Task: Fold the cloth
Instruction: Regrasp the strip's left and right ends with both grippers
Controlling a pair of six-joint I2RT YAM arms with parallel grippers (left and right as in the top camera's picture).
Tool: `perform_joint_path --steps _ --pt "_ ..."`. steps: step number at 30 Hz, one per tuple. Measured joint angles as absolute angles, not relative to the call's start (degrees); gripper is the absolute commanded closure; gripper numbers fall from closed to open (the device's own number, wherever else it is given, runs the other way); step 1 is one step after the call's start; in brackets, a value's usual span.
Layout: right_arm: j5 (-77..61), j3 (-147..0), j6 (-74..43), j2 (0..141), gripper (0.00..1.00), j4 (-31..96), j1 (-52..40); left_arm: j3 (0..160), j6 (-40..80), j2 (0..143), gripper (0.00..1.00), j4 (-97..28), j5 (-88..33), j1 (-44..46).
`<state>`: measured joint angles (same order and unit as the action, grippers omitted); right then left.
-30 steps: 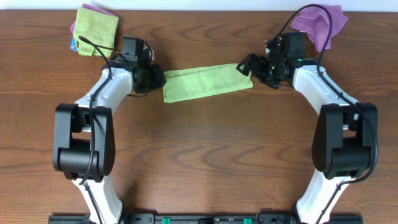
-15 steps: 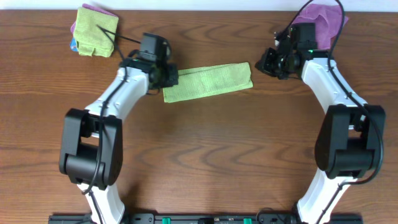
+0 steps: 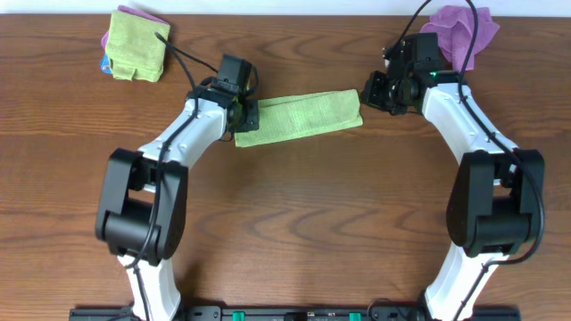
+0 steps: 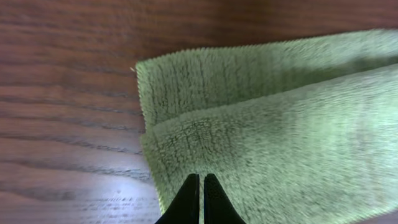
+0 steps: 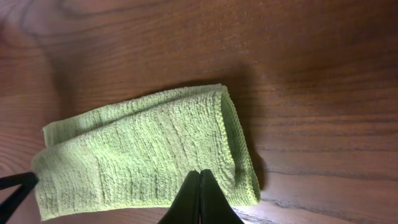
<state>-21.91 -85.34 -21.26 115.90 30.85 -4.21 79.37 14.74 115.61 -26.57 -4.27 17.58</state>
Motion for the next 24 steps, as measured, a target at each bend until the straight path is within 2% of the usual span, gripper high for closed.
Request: perform_joint_path --steps 1,2,4,7,11,12,13,14,15,16,24 --pt "-21.8 -85.3 -20.8 115.9 0.54 31.1 -4.2 79.4 14.8 116.2 0.94 -26.5 -4.3 17.6" --pt "-21.7 -85.3 -20.3 115.9 0.48 31.2 -4.2 79.4 14.8 116.7 0.94 -26.4 -4.3 17.7" --pt "-21.6 -85.3 -19.7 115.9 0.28 31.5 -4.2 79.4 14.8 117.7 0.94 -26.0 -4.3 17.8" --pt "-21.9 -85.3 -17.6 115.9 0.18 31.9 -4.1 79.4 14.7 119.0 0.94 -25.6 -4.5 17.8" --pt "-24.9 -85.4 -15.7 116.3 0.14 32.1 -3.2 79.4 14.8 119.2 0.94 -25.5 -5.5 17.7" --pt "-25.8 -85.4 -15.6 116.8 0.16 32.1 -2.7 79.4 14.8 119.2 0.94 -25.5 -5.6 17.7" --pt "-26.8 -85.4 -15.3 117.3 0.26 32.1 -2.2 79.4 14.8 119.2 0.94 -25.5 -5.6 17.7" --pt "-27.9 -85.4 -14.8 117.9 0.43 31.9 -1.8 79.4 14.7 119.2 0.94 -25.5 -5.6 17.7" --pt "-29.4 -85.4 -14.8 118.7 0.75 31.9 -1.1 79.4 14.8 119.2 0.94 -25.5 -5.6 17.7" --pt "-30.6 -85.4 -14.5 119.4 0.96 31.9 -0.6 79.4 14.7 119.2 0.94 -25.5 -5.6 17.7" --pt "-32.5 -87.6 -14.4 120.4 0.98 31.9 -1.5 79.4 14.8 119.2 0.94 -25.6 -5.6 17.7"
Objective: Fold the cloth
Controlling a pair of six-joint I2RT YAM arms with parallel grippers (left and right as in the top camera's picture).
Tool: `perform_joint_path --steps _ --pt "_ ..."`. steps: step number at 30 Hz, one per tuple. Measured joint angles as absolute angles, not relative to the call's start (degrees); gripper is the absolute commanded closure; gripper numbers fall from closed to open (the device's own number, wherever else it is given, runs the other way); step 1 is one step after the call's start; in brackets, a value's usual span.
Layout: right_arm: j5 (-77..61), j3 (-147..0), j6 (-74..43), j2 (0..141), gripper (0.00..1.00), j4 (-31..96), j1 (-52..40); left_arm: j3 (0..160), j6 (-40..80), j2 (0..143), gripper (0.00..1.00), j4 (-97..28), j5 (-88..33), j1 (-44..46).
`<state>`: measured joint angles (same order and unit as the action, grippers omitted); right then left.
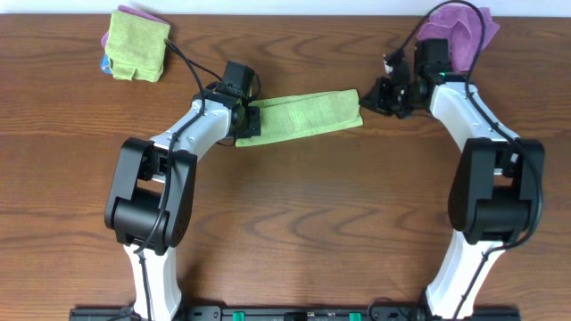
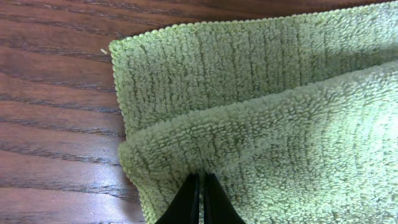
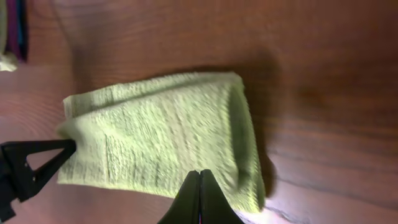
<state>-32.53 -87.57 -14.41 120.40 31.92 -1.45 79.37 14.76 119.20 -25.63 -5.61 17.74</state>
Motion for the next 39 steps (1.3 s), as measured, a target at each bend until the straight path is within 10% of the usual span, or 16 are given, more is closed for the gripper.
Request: perform_joint_path --steps 16,39 --pt "-4.4 -90.6 -13.0 124.3 0.99 34.0 -12.8 79.4 14.8 119.2 0.94 -25.7 -5.7 17.7" --pt "-2.5 -93.0 -14.2 126.0 0.99 52.1 -14.4 79.6 12.8 119.2 0.94 -27.2 -4.9 17.8"
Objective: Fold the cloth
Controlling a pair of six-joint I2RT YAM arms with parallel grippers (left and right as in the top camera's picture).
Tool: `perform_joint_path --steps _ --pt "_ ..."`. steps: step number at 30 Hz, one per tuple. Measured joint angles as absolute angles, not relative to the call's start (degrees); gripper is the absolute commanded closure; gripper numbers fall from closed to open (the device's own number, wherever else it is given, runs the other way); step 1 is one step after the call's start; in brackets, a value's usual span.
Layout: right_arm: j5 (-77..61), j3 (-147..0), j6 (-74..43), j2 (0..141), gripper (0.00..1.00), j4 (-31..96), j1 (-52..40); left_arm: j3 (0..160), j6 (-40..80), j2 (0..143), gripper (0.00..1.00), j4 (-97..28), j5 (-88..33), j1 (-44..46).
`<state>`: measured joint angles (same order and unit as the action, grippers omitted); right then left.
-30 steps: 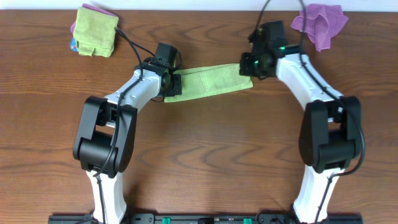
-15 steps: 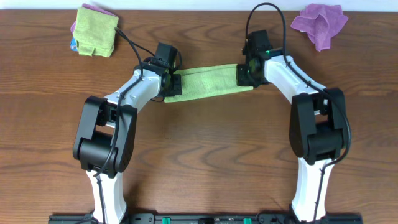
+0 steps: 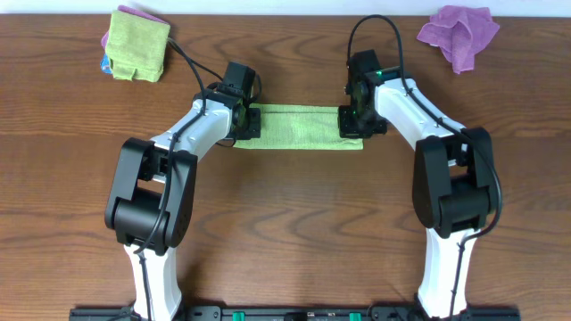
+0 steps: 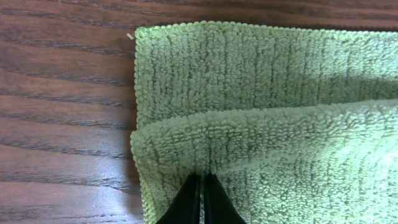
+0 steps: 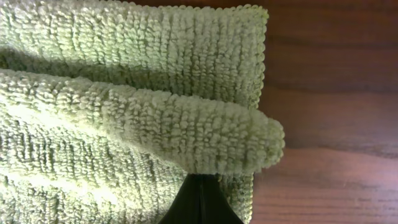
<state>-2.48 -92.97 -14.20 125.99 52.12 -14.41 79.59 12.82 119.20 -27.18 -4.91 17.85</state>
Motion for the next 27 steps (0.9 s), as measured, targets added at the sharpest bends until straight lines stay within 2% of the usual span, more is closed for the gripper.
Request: perform_joint_path --steps 2,7,10,13,18,20,22,24,27 --pt "-3.1 -93.0 -14.3 125.8 0.97 52.8 -14.4 79.6 12.6 119.2 0.94 -27.2 -4.6 17.9" --pt "-4.2 -92.9 -14.7 123.8 0.29 54.3 -14.4 79.8 12.2 119.2 0.94 -28.1 -4.1 18.1" --pt "-4.5 -92.9 -14.3 119.3 0.20 54.7 -14.2 79.8 12.1 119.2 0.94 -28.3 -4.0 18.1" --pt "-6.5 -93.0 -14.0 114.5 0.17 55.8 -13.0 79.8 12.1 119.2 0.94 -28.4 -3.8 18.1" --pt "-16.4 -93.1 -9.1 111.2 0.12 57.3 -3.7 79.9 12.1 119.2 0.94 -28.5 -3.7 18.1" --pt "-22.6 -92.3 -7.0 111.2 0.04 55.4 2.1 79.9 12.1 119.2 0.94 -28.5 -3.6 18.1" --pt "-29.8 -89.8 -5.3 111.1 0.01 50.5 6.8 79.9 12.1 119.2 0.94 -28.6 -3.6 18.1" --pt "-37.5 -85.5 -4.3 111.2 0.01 44.7 10.6 79.9 12.1 119.2 0.94 -28.5 -3.6 18.1" --pt "-44.0 -80.1 -4.0 111.5 0.01 41.6 11.7 79.9 12.1 119.2 0.94 -28.5 -3.6 18.1"
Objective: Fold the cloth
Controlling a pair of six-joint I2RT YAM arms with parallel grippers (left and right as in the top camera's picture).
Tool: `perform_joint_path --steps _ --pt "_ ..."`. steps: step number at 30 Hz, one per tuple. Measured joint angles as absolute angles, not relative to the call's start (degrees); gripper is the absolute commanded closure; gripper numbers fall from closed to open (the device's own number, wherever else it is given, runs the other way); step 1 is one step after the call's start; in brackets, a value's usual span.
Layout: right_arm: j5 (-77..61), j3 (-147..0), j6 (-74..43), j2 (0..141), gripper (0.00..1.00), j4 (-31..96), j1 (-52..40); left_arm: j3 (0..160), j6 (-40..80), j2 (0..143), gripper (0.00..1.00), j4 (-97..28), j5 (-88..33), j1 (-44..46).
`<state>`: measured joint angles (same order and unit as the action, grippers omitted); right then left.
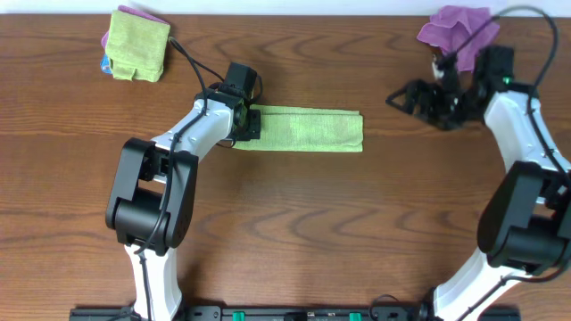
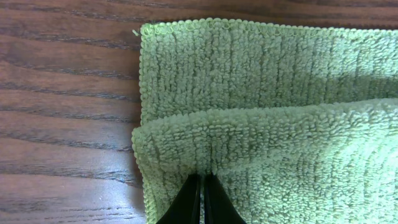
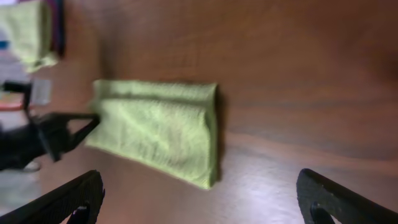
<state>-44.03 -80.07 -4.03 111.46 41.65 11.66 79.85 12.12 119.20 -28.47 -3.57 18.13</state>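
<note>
The green cloth (image 1: 305, 130) lies on the table folded into a long, level strip. My left gripper (image 1: 246, 121) is at its left end, shut on the upper layer of the green cloth (image 2: 267, 124); the left gripper (image 2: 202, 186) pinches that fold's edge. My right gripper (image 1: 419, 98) hangs well to the right of the strip, apart from it, with its jaws spread wide. In the right wrist view the cloth (image 3: 161, 130) lies ahead of the right gripper (image 3: 199, 202), nothing between its fingers (image 3: 78, 199).
A crumpled purple cloth (image 1: 455, 25) lies at the back right, just behind the right arm. A stack of folded cloths (image 1: 136, 43), green on top, sits at the back left. The wooden table (image 1: 294, 232) stretches toward the front.
My right gripper, which was shut on the strip's right end, has let go, opened wide and now sits far to the right near the purple cloth. The left gripper has not moved.
The strip first lay slanted, my left gripper shut at its left end and the right gripper shut just off its right end. Then the right gripper was shut on the right end and the strip lay level. Now the right gripper is open and away.
</note>
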Motion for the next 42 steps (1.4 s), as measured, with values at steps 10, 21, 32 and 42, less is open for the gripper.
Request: perform_joint_path --steps 10,21,32,42 --pt "-50.7 -76.5 -4.0 118.0 0.02 39.0 9.0 79.9 12.1 119.2 0.94 -28.5 -3.6 18.1" --pt "-51.5 -76.5 -6.7 121.5 0.06 34.2 5.9 79.9 12.1 119.2 0.94 -28.5 -3.6 18.1" --pt "-50.2 -76.7 -9.6 122.5 0.27 32.4 2.1 79.9 12.1 119.2 0.94 -28.5 -3.6 18.1" --pt "-47.1 -77.3 -12.2 124.9 0.98 33.0 1.3 79.9 12.1 119.2 0.94 -28.7 -4.3 18.1"
